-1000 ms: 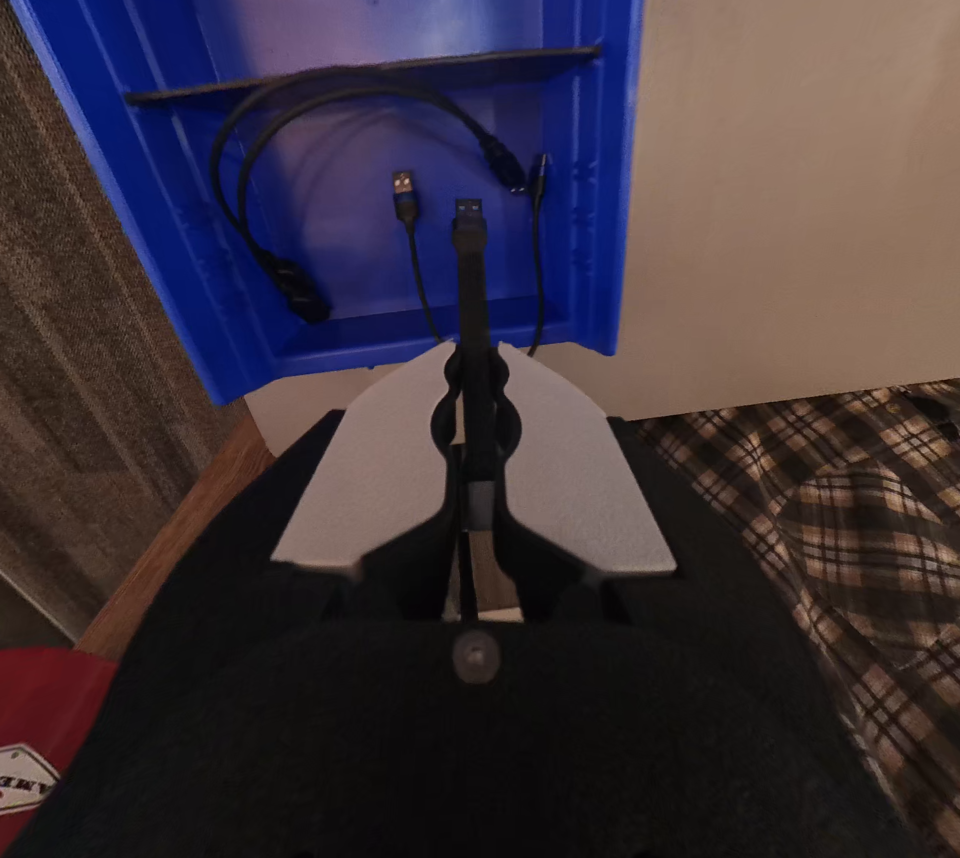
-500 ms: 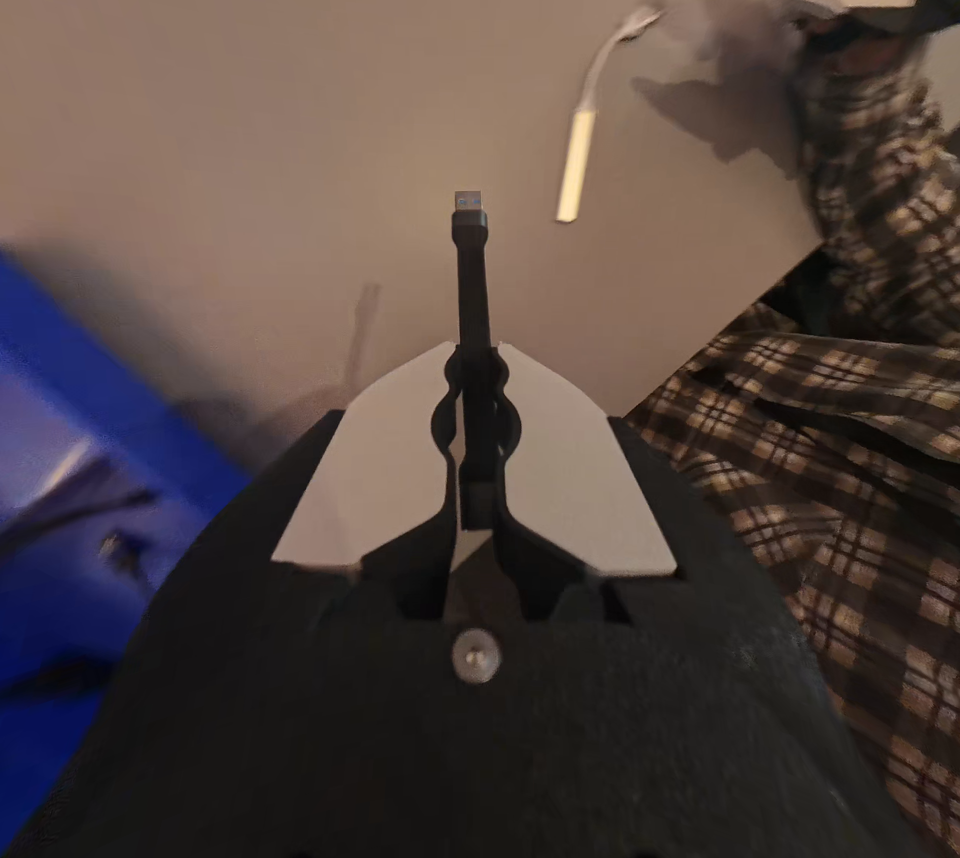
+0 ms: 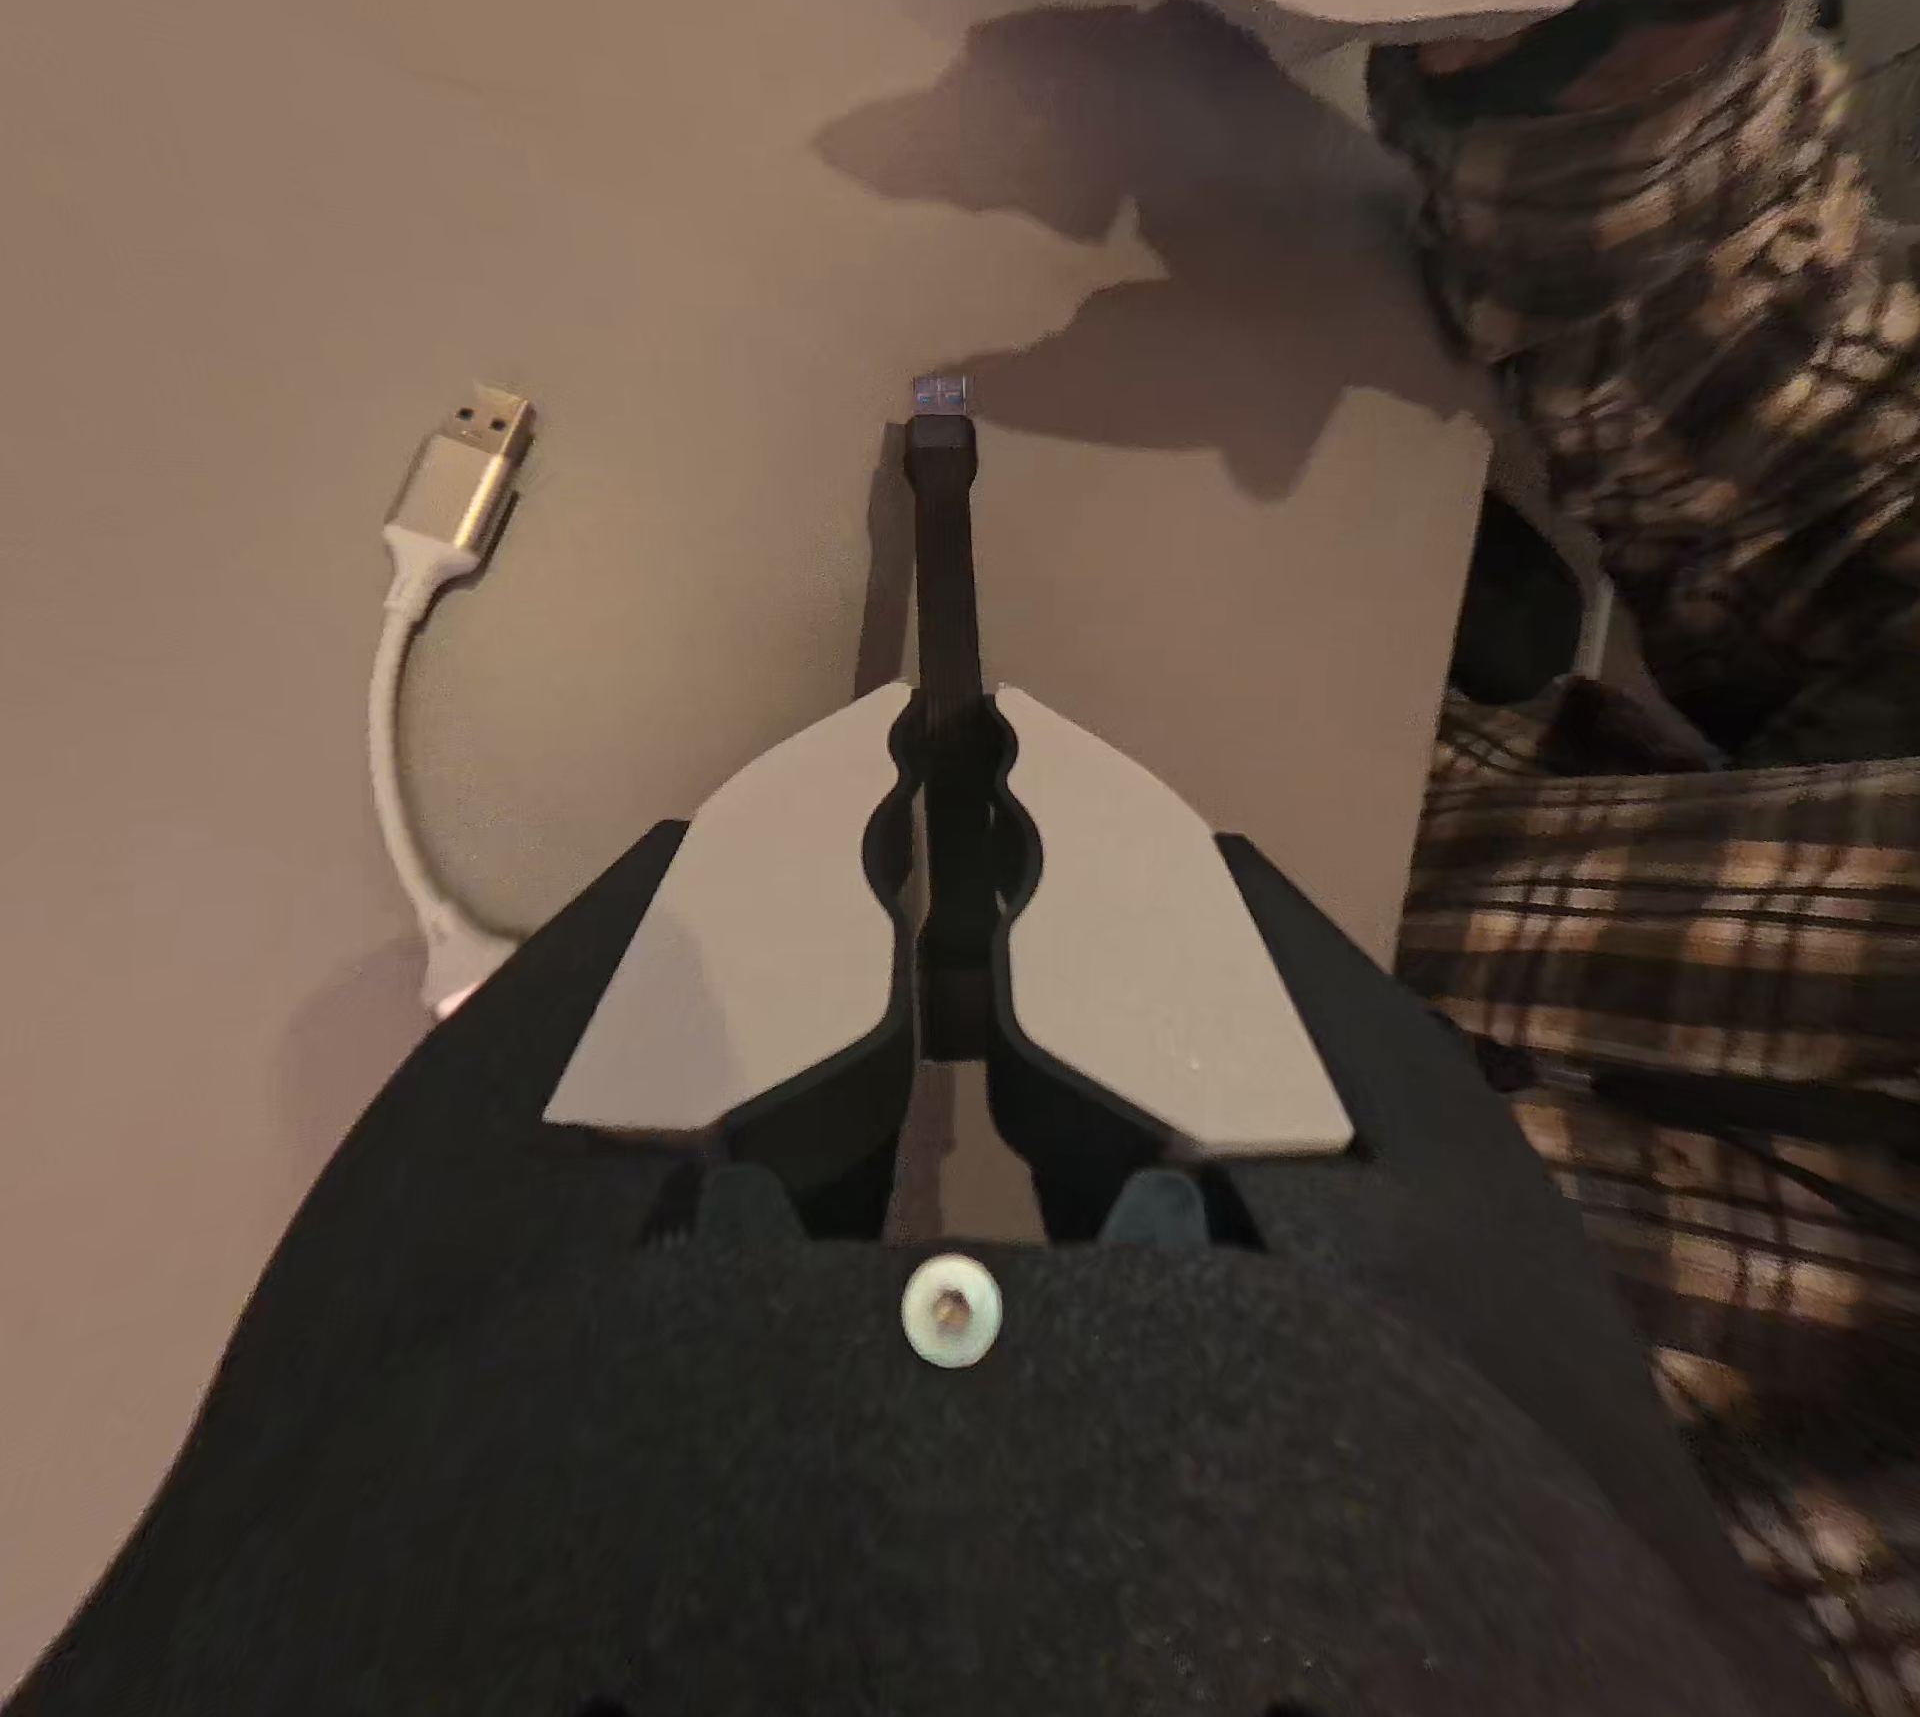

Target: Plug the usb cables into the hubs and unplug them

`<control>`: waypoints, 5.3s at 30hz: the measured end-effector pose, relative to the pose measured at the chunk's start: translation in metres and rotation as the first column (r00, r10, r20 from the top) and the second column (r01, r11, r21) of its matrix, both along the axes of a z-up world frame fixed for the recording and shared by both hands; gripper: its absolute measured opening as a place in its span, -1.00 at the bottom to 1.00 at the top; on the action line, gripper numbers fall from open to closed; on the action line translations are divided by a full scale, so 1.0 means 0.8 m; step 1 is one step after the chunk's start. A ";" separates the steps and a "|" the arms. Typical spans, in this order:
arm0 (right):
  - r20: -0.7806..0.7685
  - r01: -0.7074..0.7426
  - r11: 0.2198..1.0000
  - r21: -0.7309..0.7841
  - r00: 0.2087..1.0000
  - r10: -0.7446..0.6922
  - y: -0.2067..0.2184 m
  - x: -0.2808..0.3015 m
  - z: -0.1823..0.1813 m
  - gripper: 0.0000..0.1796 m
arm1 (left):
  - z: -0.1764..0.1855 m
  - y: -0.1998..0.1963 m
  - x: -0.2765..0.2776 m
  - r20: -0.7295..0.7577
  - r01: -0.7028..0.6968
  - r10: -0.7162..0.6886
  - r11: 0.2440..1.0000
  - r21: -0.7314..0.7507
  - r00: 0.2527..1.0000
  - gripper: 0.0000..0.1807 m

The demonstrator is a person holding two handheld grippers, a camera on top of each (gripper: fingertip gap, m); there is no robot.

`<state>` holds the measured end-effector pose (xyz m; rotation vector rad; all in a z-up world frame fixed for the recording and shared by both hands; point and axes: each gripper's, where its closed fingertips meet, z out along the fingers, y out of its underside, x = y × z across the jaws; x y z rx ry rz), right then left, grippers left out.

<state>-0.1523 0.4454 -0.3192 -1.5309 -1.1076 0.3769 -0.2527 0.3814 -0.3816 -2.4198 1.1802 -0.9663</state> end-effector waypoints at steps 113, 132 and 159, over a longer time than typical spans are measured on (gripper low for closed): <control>-0.693 -0.692 0.177 -0.700 0.718 0.063 0.008 -0.347 0.059 -0.93 | 0.112 0.041 -0.180 0.802 -0.119 0.339 0.939 -0.324 0.491 -0.85; -0.707 -0.711 0.166 -0.684 0.701 0.090 0.002 -0.344 0.056 -0.93 | 0.113 0.047 -0.186 0.813 -0.141 0.368 0.929 -0.342 0.450 -0.90; -0.157 -0.462 0.808 -0.365 0.886 0.436 0.019 -0.165 -0.019 -0.38 | 0.121 0.059 -0.213 0.815 -0.258 0.373 0.924 -0.282 0.445 -0.93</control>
